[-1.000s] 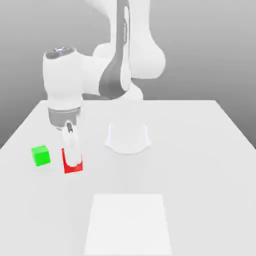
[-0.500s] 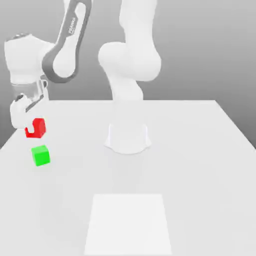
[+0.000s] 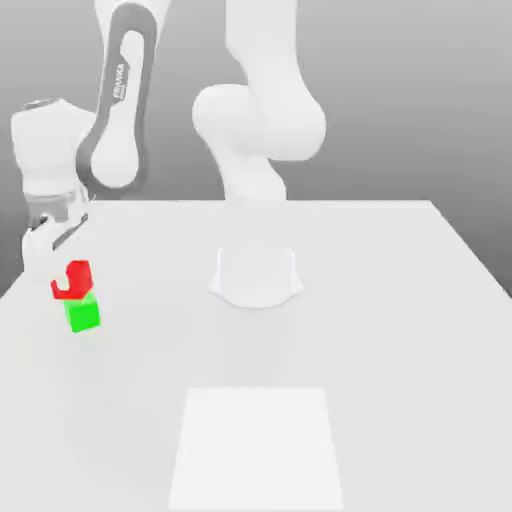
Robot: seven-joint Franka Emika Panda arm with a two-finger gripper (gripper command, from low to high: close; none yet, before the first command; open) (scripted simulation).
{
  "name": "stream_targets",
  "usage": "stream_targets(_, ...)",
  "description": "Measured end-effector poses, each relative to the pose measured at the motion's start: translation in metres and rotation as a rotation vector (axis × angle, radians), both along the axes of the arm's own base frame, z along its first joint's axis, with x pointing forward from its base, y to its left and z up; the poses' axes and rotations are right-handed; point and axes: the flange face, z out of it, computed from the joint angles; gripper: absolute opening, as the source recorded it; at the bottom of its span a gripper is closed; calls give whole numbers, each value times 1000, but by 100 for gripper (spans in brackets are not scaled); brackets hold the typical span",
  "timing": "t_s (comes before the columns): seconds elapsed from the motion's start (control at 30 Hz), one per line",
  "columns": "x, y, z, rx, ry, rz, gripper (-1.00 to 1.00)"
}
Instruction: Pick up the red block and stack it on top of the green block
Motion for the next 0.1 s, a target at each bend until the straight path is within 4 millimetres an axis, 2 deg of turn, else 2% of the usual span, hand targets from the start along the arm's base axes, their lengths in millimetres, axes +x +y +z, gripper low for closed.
stream_targets(0.03, -2, 1, -5, -3, 7, -2, -100)
stream_targets(0.07, -3, 2, -8, -6, 13, -2, 100)
stream_targets(0.1, -3, 2, -8, -6, 13, -3, 100)
